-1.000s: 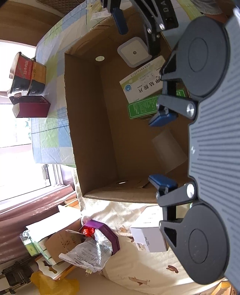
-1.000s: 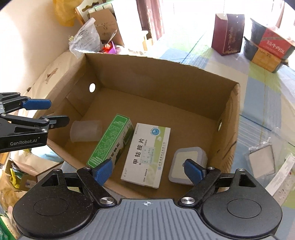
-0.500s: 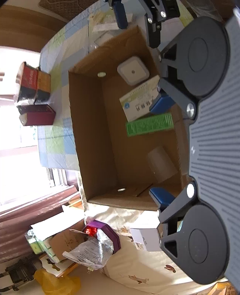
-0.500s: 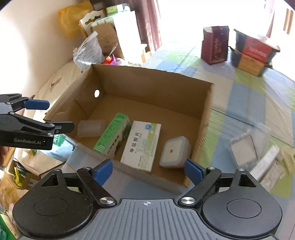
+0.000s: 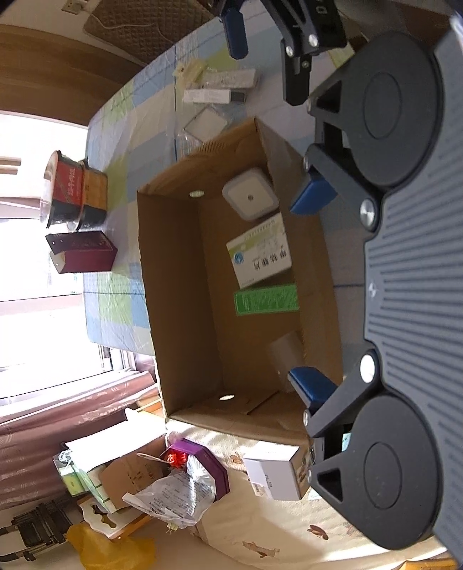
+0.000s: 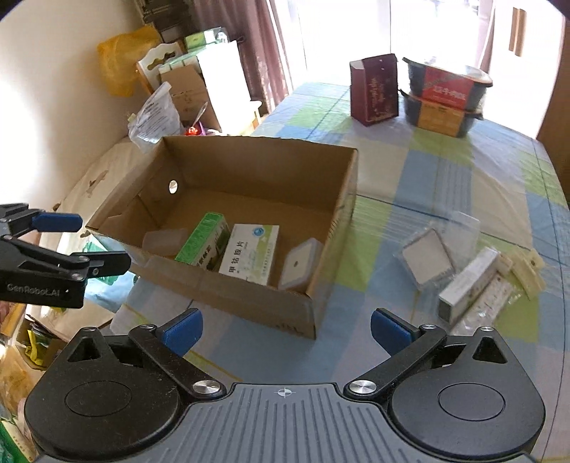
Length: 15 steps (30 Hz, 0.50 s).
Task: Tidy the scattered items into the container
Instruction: 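Move both tools back from the cardboard box toward the loose items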
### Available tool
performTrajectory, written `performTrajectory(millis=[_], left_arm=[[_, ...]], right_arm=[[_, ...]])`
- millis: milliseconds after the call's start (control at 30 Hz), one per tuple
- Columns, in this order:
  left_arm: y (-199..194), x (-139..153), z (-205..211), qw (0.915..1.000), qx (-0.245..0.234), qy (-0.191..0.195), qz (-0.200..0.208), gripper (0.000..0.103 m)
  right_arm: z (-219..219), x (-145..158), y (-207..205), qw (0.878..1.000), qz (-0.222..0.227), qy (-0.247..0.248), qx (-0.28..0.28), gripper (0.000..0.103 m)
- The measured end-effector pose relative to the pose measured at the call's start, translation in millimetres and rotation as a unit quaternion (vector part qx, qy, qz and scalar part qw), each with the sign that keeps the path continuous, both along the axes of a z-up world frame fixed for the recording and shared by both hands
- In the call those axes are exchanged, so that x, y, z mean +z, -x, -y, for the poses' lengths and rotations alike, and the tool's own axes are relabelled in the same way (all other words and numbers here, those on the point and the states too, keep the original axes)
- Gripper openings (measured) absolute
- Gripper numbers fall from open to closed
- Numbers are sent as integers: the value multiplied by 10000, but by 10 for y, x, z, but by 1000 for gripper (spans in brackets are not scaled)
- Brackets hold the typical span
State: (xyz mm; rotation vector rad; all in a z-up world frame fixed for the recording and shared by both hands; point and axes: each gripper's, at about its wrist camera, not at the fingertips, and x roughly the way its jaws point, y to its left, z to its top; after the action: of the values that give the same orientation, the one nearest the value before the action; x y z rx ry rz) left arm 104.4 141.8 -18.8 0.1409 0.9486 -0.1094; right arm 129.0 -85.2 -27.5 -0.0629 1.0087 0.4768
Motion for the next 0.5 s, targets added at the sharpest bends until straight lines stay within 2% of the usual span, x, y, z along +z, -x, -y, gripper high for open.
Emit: performTrajectory(millis=[500], left_arm=[[415, 167, 211, 9996, 178, 212, 89, 91]], right_arm=[[434, 95, 265, 9995, 58, 295, -43, 103]])
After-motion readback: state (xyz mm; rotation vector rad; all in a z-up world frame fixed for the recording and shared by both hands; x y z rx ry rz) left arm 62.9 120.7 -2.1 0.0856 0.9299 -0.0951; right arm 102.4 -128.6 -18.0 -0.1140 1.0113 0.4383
